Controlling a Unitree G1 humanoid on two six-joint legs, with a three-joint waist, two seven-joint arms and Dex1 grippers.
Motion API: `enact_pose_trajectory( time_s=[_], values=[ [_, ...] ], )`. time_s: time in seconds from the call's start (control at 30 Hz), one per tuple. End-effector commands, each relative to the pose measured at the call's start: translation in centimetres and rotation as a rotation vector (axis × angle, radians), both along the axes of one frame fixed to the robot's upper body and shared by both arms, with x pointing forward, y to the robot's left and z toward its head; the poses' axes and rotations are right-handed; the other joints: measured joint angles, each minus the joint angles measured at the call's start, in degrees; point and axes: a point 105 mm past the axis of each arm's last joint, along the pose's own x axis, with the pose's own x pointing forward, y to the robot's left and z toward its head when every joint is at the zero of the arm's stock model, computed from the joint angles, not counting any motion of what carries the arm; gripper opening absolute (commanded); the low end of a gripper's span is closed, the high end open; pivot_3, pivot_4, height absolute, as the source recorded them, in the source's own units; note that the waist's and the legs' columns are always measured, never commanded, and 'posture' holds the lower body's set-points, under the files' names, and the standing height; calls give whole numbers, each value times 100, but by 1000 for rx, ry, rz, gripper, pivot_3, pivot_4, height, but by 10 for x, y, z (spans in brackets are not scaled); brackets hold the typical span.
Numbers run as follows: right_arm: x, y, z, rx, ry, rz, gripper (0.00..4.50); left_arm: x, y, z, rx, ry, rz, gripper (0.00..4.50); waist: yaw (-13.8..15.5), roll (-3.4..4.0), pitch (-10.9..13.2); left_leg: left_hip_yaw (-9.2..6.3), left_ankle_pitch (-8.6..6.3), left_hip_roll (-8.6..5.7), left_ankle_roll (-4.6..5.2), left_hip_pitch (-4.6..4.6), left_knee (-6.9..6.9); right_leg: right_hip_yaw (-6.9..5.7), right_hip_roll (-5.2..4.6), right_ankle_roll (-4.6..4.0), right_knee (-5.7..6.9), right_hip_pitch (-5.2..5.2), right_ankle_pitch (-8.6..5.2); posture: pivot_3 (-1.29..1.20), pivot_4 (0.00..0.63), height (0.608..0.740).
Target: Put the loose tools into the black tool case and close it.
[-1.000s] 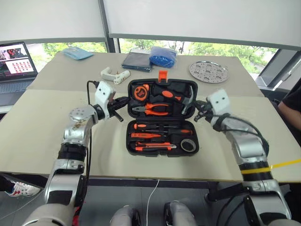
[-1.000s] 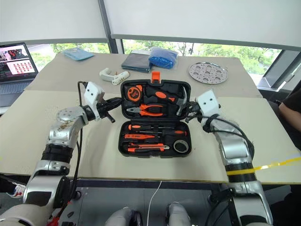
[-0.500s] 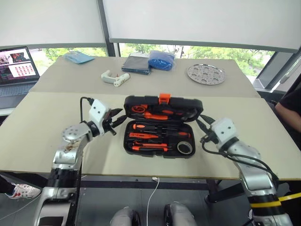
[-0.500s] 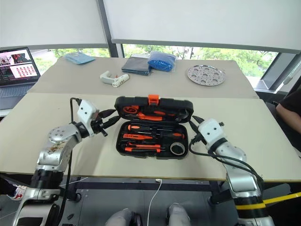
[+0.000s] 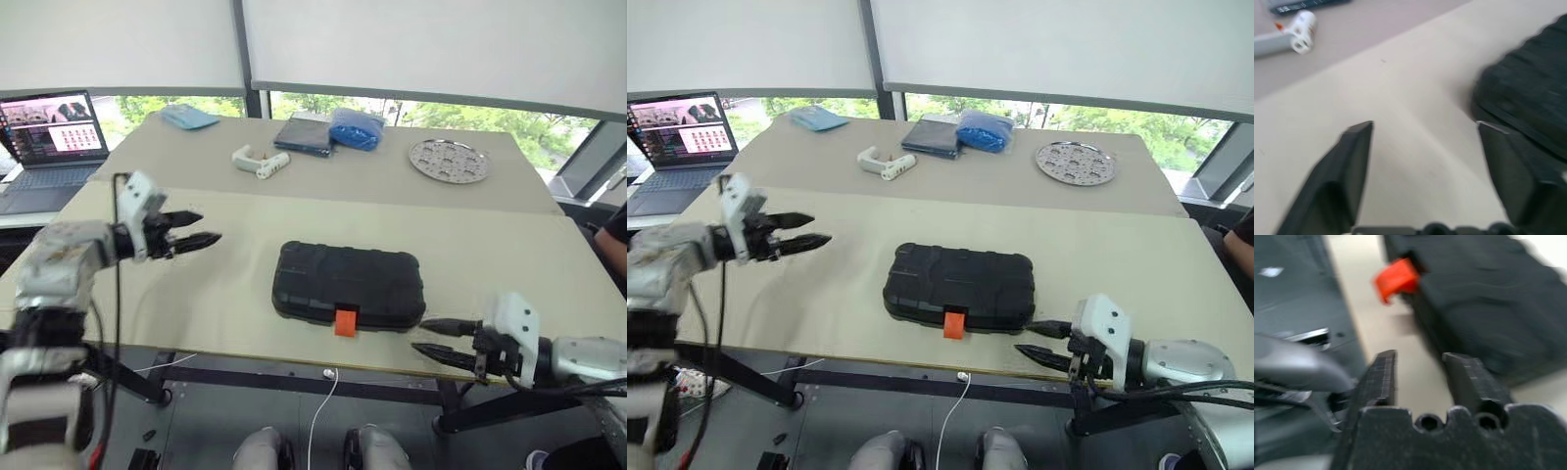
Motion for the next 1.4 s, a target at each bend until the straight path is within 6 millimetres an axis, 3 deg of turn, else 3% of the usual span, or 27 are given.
enact_pose_trajectory(
  time_s=[0.03, 0.17, 0.3, 0.37, 0.43, 0.57, 0.67, 0.87, 1.03, 1.23, 1.4],
  values=[
    [-1, 13, -10, -114, -50, 106, 123, 22, -35, -7, 106, -54, -84, 1674, -13, 0, 0, 0, 13, 1, 45, -20, 19, -2, 2, 2, 4, -10, 2, 0, 150, 718],
    [9, 21, -19, -159, -85, 136, 0, 37, -70, -21, 161, -71, -133, 169, -115, -20, 11, 1, 7, -7, 86, -55, 50, -3, 3, 1, 2, -24, 1, 0, 150, 718],
    [38, 18, -16, -207, -169, 47, 0, 36, -96, -35, 232, -48, -227, 73, -163, -27, 16, 4, 5, -12, 88, -59, 50, -8, 3, 7, -8, -23, -2, 0, 150, 718],
    [63, 10, -7, -227, -266, -70, 0, 22, -102, -47, 269, 17, -360, 73, -181, -30, 17, 4, 5, -12, 88, -58, 49, -9, 2, 28, -5, -22, -15, 0, 150, 718],
    [85, -1, 3, -235, -343, -184, 0, 3, -100, -61, 314, 105, -510, 73, -229, -36, 22, 4, 5, -6, 85, -56, 51, -10, 2, 45, 0, -25, -25, 0, 150, 718],
    [101, -15, 11, -200, -360, -304, 0, -32, -88, -75, 354, 223, -739, 73, -261, -30, 18, 11, 4, -7, 82, -50, 60, -6, -14, 42, 20, -30, -23, 0, 150, 718],
    [99, -19, 9, -192, -351, -321, 0, -39, -87, -68, 319, 210, -756, 73, -257, -28, 18, 7, 3, 0, 80, -49, 58, -2, -14, 27, 25, -35, -27, 0, 150, 718],
    [74, -31, 22, -101, -329, -399, 0, -24, -83, -12, 5, 180, -581, 73, -188, -27, 18, -2, 4, 1, 80, -75, 62, -11, -7, -6, 25, -43, -9, 0, 150, 718],
    [58, -22, 35, 13, -297, -433, 0, -40, -102, 7, -104, 214, -646, 73, -238, -27, 18, -4, 4, 1, 81, -62, 68, -7, -4, 38, 26, -28, -27, 0, 150, 718],
    [56, -9, 24, 30, -240, -435, 0, -41, -148, -19, 3, 123, -651, 73, -221, -24, 16, -11, 3, -1, 81, -32, 66, 0, -6, 37, 27, -3, -26, 0, 150, 718],
    [58, -2, 4, 4, -176, -432, 0, -44, -162, -50, 150, 74, -677, 73, -236, -14, 10, -11, 4, 0, 79, -31, 65, 0, 1, 25, 26, -5, -20, 0, 150, 718]
  ],
)
